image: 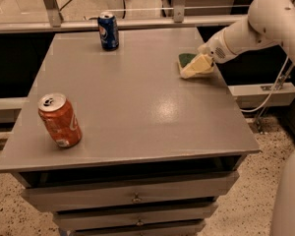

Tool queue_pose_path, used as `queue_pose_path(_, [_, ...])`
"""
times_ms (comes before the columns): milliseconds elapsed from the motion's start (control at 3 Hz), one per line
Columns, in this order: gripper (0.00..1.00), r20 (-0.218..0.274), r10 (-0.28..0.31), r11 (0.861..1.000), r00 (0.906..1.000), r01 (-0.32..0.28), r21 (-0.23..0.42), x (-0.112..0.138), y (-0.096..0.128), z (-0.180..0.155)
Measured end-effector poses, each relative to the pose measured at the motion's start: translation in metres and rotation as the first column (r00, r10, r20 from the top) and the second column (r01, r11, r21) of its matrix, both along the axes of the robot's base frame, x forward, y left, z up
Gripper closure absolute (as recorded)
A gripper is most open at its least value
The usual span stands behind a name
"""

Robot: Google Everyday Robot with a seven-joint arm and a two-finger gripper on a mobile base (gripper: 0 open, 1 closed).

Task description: Move sponge near coke can

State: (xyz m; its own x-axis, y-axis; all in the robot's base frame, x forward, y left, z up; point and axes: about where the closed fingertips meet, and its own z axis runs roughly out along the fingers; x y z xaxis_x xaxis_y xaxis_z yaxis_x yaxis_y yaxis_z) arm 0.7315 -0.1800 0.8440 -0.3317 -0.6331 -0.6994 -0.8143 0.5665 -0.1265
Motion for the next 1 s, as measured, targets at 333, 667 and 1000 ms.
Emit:
queue_pose_path(333, [0.49, -0.045, -0.005, 1.0, 0.999, 0.006, 0.023, -0.002, -0.001, 0.002])
queue_pose_path(667, [0.72, -0.073, 0.066, 0.996, 0.9951, -0.062, 0.06, -0.032, 0.008, 0.022])
queue_pose_path(1000, [0.95, -0.061, 0.181, 0.979, 0.9815, -0.174, 0.107, -0.087, 0.026, 0.054])
